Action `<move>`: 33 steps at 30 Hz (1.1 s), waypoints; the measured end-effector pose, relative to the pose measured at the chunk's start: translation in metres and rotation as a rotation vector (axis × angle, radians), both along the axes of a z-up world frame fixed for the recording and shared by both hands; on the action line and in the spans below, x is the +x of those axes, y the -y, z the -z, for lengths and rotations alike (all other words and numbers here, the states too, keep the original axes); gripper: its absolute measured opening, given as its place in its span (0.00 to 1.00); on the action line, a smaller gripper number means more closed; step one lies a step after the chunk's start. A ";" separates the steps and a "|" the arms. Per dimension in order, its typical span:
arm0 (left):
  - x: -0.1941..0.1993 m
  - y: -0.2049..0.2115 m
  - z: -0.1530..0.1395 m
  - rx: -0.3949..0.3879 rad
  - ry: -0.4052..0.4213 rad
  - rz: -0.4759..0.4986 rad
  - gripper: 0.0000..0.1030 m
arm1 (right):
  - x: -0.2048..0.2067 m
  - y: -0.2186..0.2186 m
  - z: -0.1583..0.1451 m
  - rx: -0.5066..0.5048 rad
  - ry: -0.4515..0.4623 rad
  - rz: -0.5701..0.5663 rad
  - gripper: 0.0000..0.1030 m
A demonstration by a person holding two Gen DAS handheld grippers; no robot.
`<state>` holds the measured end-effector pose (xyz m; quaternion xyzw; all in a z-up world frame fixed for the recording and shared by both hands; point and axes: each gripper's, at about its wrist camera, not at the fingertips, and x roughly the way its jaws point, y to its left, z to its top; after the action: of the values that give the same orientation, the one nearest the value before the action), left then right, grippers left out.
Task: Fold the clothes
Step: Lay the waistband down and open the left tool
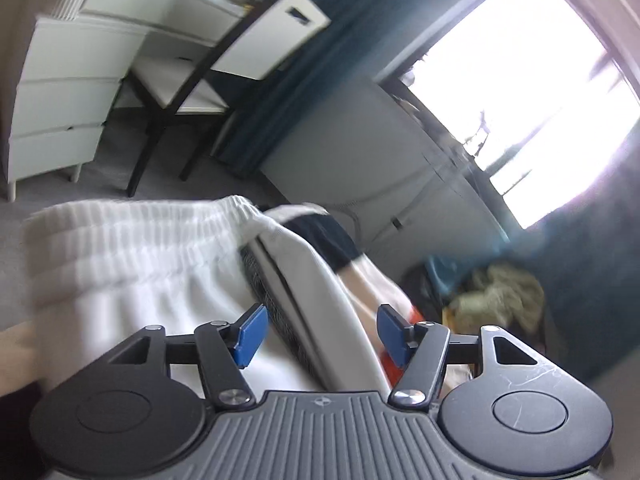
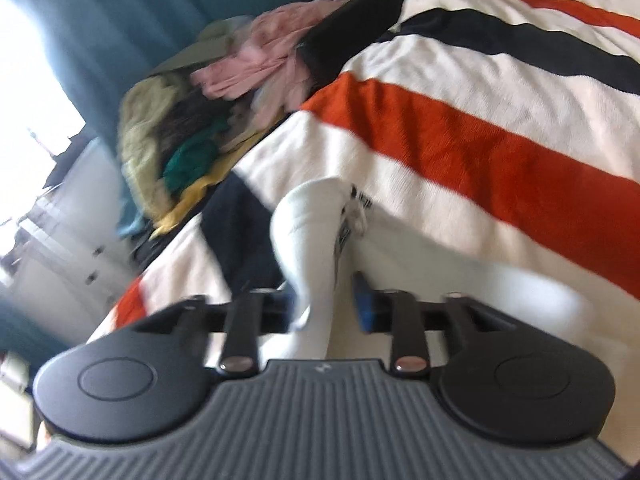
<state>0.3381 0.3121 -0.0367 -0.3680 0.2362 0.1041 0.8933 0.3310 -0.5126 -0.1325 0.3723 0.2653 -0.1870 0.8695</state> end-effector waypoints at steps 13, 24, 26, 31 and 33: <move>-0.198 0.050 -0.005 -0.082 0.030 0.025 0.73 | -0.172 -0.062 -0.030 0.020 0.054 -0.110 0.69; -0.252 0.086 0.001 -0.074 0.014 0.067 0.73 | -0.223 -0.072 -0.022 -0.022 0.087 -0.154 0.69; -0.247 0.092 0.002 -0.078 0.027 0.085 0.73 | -0.222 -0.073 -0.020 -0.016 0.091 -0.161 0.69; -0.237 0.107 0.007 -0.004 -0.003 0.095 0.73 | -0.218 -0.076 -0.015 -0.028 0.100 -0.178 0.69; -0.233 0.107 0.013 -0.021 -0.015 0.108 0.73 | -0.214 -0.076 -0.012 -0.040 0.088 -0.179 0.69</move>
<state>0.1055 0.2053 -0.0497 -0.3631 0.2635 0.0563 0.8919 0.1169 -0.4369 -0.1208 0.3374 0.2553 -0.0972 0.9008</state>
